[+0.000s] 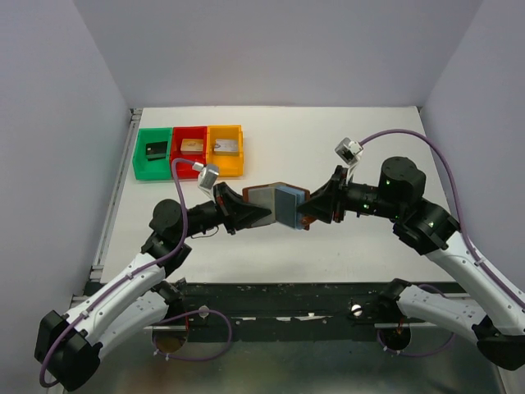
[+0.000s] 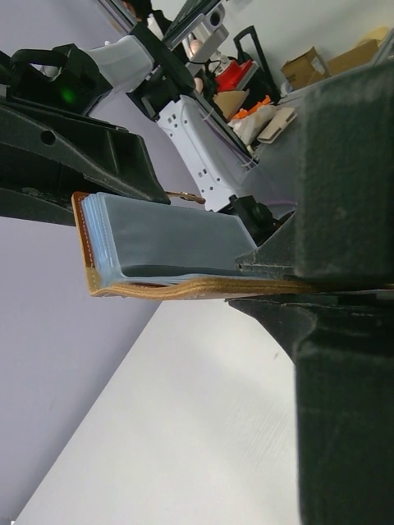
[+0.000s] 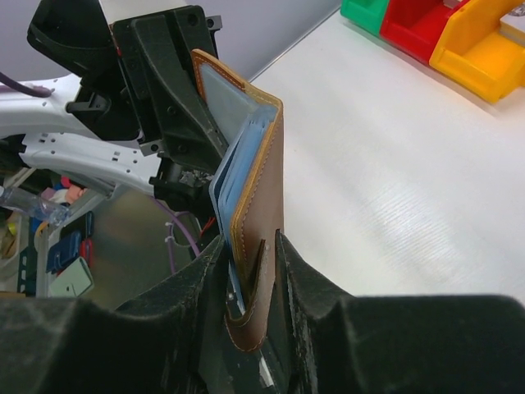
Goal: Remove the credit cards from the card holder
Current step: Place the card holder at the center of the board.
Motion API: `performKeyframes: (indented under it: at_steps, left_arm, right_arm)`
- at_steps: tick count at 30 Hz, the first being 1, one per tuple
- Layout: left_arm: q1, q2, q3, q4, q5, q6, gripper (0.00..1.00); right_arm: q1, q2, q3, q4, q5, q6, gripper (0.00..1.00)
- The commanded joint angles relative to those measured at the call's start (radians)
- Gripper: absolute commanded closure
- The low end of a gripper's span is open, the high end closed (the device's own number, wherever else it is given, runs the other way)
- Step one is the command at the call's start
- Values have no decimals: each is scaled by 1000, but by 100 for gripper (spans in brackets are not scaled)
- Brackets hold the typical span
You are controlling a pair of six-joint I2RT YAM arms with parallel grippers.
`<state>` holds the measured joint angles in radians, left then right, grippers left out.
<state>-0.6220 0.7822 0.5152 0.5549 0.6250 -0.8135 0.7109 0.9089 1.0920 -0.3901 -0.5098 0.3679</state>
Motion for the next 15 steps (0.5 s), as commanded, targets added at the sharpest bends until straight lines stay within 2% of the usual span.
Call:
performKeyframes:
  at_steps: [1, 9, 13, 14, 15]
  left_arm:
    - [2, 9, 6, 97, 38, -22, 100]
    - [-1, 51, 3, 135, 44, -33, 100]
    - [-1, 77, 3, 140, 33, -36, 100]
    - [1, 83, 5, 139, 27, -39, 90]
    - [-1, 86, 6, 134, 22, -41, 74]
  right_arm:
    - [-7, 13, -21, -1, 10, 14, 63]
    - [-7, 33, -11, -6, -29, 13, 67]
    - [-7, 39, 5, -19, -30, 5, 76]
    - [-7, 42, 9, -29, -26, 3, 80]
    - [-7, 44, 15, -39, -18, 0, 83]
